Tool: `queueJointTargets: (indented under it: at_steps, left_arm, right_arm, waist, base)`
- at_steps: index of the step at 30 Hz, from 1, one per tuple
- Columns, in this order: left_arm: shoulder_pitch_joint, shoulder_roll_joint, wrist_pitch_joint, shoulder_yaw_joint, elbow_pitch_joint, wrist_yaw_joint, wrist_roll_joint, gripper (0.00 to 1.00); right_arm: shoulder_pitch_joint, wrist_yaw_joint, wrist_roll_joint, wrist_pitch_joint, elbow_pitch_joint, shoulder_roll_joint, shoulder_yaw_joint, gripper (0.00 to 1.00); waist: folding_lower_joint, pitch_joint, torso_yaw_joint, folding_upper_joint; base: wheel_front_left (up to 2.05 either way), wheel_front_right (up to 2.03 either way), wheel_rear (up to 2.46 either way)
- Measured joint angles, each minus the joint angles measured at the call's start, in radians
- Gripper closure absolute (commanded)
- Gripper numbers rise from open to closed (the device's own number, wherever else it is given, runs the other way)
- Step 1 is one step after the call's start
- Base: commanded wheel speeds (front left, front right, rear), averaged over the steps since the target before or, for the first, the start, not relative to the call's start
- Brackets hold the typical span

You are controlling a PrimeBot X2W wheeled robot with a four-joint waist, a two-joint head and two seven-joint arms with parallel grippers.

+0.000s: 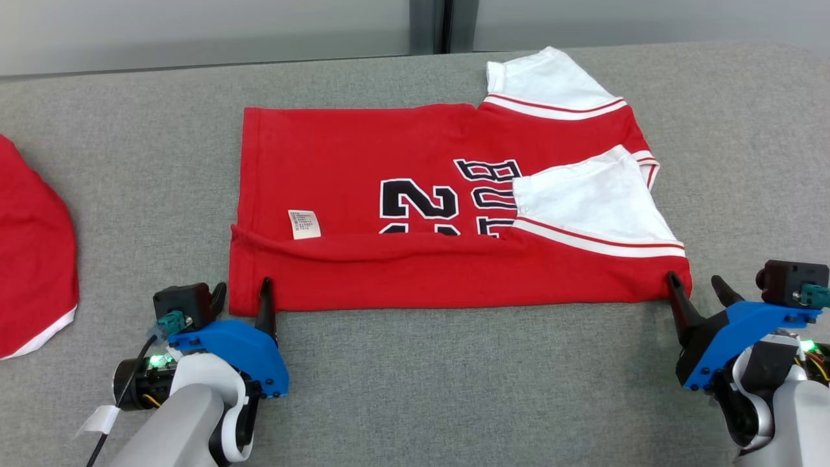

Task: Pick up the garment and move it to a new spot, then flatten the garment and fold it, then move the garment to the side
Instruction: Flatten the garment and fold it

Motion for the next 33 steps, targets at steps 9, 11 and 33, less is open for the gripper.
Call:
queueJointTargets:
  at_steps: [9, 11, 33]
  left_arm:
    - [-0.033, -0.024, 0.005, 0.002, 0.043, -0.007, -0.013, 0.00]
    - [-0.039, -0.029, 0.017, 0.002, 0.053, -0.014, -0.023, 0.18]
    - [0.201, 0.058, 0.040, -0.006, -0.181, 0.026, -0.068, 1.00]
  right_arm:
    - [-0.076, 0.000, -0.005, -0.044, 0.186, 0.000, -0.013, 0.00]
    - [-0.088, 0.000, -0.001, -0.050, 0.213, -0.001, -0.007, 0.08]
    - [0.189, 0.000, 0.068, 0.108, -0.123, 0.002, 0.016, 1.00]
  waist:
    - [0.0000, 0.022, 0.014, 0.0000]
    - [-0.0001, 0.022, 0.015, -0.0003]
    - [0.0000, -0.115, 0.025, -0.0002]
  base:
    - [0.00, 0.00, 0.00]
    - [0.00, 0.00, 0.00]
    - [0.00, 0.00, 0.00]
